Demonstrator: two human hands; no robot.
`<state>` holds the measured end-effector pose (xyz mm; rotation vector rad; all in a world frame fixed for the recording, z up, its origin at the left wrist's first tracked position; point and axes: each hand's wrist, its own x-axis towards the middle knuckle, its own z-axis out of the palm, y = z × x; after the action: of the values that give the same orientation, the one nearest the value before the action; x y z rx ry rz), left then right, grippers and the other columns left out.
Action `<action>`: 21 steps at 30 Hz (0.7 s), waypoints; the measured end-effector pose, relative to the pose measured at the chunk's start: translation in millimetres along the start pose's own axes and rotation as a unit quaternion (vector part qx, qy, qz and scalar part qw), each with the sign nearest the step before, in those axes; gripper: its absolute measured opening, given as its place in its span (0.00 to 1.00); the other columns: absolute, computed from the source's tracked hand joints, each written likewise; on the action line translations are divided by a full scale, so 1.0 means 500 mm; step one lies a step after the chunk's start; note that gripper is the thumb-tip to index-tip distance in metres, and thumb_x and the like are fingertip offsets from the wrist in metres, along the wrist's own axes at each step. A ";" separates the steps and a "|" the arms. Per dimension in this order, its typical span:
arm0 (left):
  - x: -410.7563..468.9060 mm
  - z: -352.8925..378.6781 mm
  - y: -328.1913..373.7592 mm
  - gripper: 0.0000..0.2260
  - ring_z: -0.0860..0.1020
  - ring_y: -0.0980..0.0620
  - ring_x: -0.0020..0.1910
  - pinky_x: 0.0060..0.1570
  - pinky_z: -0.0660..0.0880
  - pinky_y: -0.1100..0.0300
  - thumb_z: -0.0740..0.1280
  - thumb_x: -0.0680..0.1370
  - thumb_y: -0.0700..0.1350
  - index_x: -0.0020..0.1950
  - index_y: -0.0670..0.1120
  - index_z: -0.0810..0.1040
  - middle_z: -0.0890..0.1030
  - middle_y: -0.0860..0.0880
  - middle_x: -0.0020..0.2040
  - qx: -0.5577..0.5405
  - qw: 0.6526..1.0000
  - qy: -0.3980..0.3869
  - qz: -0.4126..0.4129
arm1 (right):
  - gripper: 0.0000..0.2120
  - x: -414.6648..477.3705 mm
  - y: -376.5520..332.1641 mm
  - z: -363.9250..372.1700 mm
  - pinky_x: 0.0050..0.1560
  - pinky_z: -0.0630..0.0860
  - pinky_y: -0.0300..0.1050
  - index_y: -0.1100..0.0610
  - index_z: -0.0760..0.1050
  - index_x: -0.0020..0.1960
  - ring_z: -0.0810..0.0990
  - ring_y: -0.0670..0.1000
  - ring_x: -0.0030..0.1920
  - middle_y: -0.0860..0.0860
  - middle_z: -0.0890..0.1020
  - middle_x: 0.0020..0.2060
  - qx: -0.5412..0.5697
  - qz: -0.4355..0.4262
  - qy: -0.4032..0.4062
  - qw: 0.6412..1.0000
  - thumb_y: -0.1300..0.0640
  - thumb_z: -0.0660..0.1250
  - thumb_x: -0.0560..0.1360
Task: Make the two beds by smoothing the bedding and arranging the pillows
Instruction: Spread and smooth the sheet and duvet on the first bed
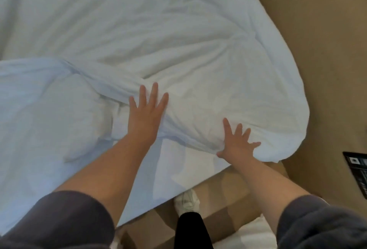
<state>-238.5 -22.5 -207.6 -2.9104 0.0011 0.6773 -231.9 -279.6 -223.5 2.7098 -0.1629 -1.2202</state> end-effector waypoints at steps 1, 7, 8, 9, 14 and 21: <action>0.014 0.005 0.013 0.42 0.38 0.37 0.77 0.73 0.47 0.35 0.63 0.78 0.43 0.77 0.50 0.31 0.32 0.41 0.77 0.070 0.997 -0.002 0.027 | 0.52 0.017 0.026 0.012 0.68 0.47 0.76 0.43 0.30 0.77 0.41 0.64 0.77 0.58 0.43 0.78 -0.018 -0.007 0.012 1.000 0.43 0.70 0.73; 0.104 0.037 0.065 0.31 0.69 0.44 0.69 0.72 0.55 0.44 0.62 0.78 0.46 0.77 0.48 0.52 0.72 0.44 0.68 0.066 0.996 -0.053 0.037 | 0.16 0.123 0.128 -0.020 0.48 0.71 0.48 0.53 0.67 0.64 0.77 0.57 0.50 0.52 0.77 0.48 0.003 -0.114 0.090 0.989 0.57 0.62 0.77; 0.092 0.036 0.086 0.23 0.76 0.45 0.62 0.67 0.63 0.50 0.61 0.79 0.43 0.73 0.48 0.61 0.78 0.46 0.61 0.040 0.995 -0.077 0.040 | 0.13 0.122 0.141 -0.039 0.43 0.69 0.46 0.54 0.68 0.61 0.75 0.56 0.45 0.52 0.75 0.43 -0.006 -0.124 0.074 0.989 0.59 0.61 0.76; 0.071 0.033 0.109 0.17 0.79 0.45 0.58 0.59 0.69 0.54 0.60 0.79 0.41 0.69 0.47 0.67 0.80 0.46 0.57 0.025 0.994 -0.091 0.047 | 0.12 0.116 0.157 -0.058 0.41 0.68 0.45 0.54 0.69 0.59 0.74 0.56 0.43 0.52 0.75 0.42 -0.023 -0.129 0.056 0.990 0.60 0.60 0.76; -0.033 -0.024 0.233 0.11 0.79 0.45 0.54 0.46 0.71 0.57 0.59 0.80 0.41 0.60 0.46 0.76 0.79 0.46 0.55 -0.044 0.980 -0.157 0.118 | 0.11 0.038 0.276 -0.139 0.46 0.70 0.45 0.53 0.73 0.59 0.73 0.53 0.46 0.52 0.77 0.51 -0.139 -0.095 -0.057 0.984 0.57 0.59 0.78; -0.060 -0.087 0.320 0.13 0.76 0.46 0.60 0.59 0.73 0.54 0.58 0.82 0.46 0.65 0.45 0.74 0.77 0.47 0.62 -0.136 0.942 -0.254 0.171 | 0.13 -0.048 0.382 -0.219 0.51 0.72 0.44 0.55 0.73 0.63 0.75 0.51 0.46 0.50 0.75 0.46 -0.209 -0.050 -0.119 0.969 0.54 0.61 0.80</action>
<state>-251.8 -188.2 -179.8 -2.9113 0.3897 1.5862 -171.7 -451.1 -97.3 2.2318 0.1862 -1.4202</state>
